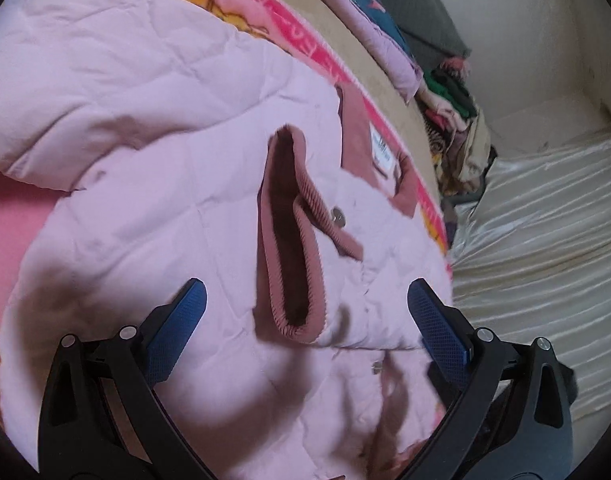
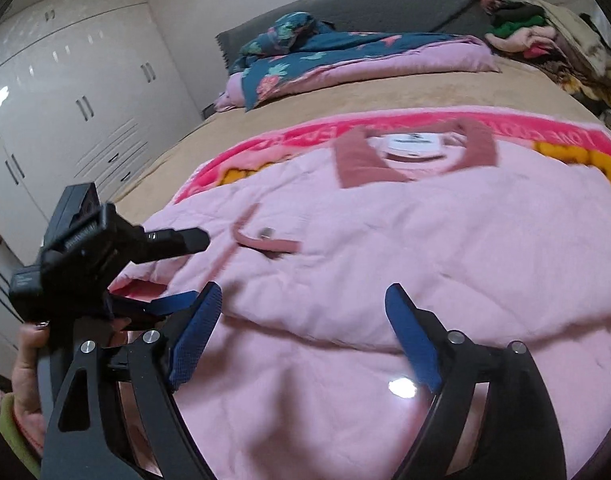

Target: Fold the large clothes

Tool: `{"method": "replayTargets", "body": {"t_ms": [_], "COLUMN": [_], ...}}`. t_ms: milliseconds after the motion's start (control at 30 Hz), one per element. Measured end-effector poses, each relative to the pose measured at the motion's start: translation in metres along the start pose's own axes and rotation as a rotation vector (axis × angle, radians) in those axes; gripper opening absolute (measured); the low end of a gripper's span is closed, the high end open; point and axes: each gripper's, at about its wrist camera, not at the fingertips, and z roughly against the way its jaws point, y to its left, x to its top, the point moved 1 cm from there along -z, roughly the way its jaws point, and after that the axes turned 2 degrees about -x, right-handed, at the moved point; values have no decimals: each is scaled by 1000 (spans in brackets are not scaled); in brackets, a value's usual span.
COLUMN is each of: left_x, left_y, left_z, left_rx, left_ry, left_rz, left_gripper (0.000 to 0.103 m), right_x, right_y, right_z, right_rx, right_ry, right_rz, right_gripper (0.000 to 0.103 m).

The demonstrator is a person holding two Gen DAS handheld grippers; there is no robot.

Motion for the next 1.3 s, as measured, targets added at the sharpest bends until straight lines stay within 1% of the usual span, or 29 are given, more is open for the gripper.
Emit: {"method": "replayTargets", "body": {"t_ms": [100, 133, 267, 300, 367, 400, 433, 467, 500, 600, 700, 833, 933, 1000, 1100, 1200, 1233, 1267, 1300], "left_x": [-5, -7, -18, -22, -25, -27, -28, -26, -24, -10, 1, 6, 6, 5, 2, 0, -1, -2, -2], "left_y": [-8, -12, -29, -33, -38, -40, -42, -43, -44, -50, -51, -36, -24, -19, -18, -20, -22, -24, -25], "left_z": [-5, -8, -24, -30, -37, -39, -39, -37, -33, -14, -4, -18, -26, -29, -27, -26, -27, -24, -23], "left_rx": [10, 20, 85, 111, 170, 183, 178, 187, 197, 204, 229, 254, 273, 276, 285, 296, 303, 313, 322], "left_ry": [6, 8, 23, 24, 19, 12, 3, -12, -28, -122, -166, -130, -92, -83, -79, -64, -61, -60, -61], "left_rz": [-38, -61, -158, -190, -243, -266, -285, -296, -305, -340, -378, -349, -326, -318, -324, -338, -346, -355, -358], "left_gripper": [93, 92, 62, 58, 38, 31, 24, 22, 21, 18, 17, 17, 18, 19, 22, 24, 26, 32, 36], "right_x": [-2, -1, -3, -3, -2, -2, -2, -1, 1, 6, 11, 12, 7, 2, -2, -3, -3, -3, -3], "right_y": [-28, -36, -69, -78, -96, -102, -108, -113, -120, -134, -150, -163, -172, -173, -173, -171, -170, -167, -164], "right_z": [16, 20, 39, 44, 52, 54, 57, 59, 61, 59, 46, 23, 5, -7, -13, -10, -6, 1, 7], "right_rx": [-34, -46, -101, -121, -154, -166, -180, -194, -209, -261, -291, -317, -346, -376, -393, -401, -401, -379, -355], "right_ry": [-16, -22, -48, -54, -63, -67, -72, -75, -74, -65, -28, 34, 99, 146, 152, 139, 131, 114, 101], "right_rz": [-47, -61, -104, -118, -144, -152, -157, -161, -161, -156, -158, -149, -156, -137, -136, -141, -147, -165, -175], "right_gripper": [83, 83, 83, 83, 83, 83, 83, 83, 83, 83, 83, 83, 83, 83, 84, 84, 84, 84, 84]}}
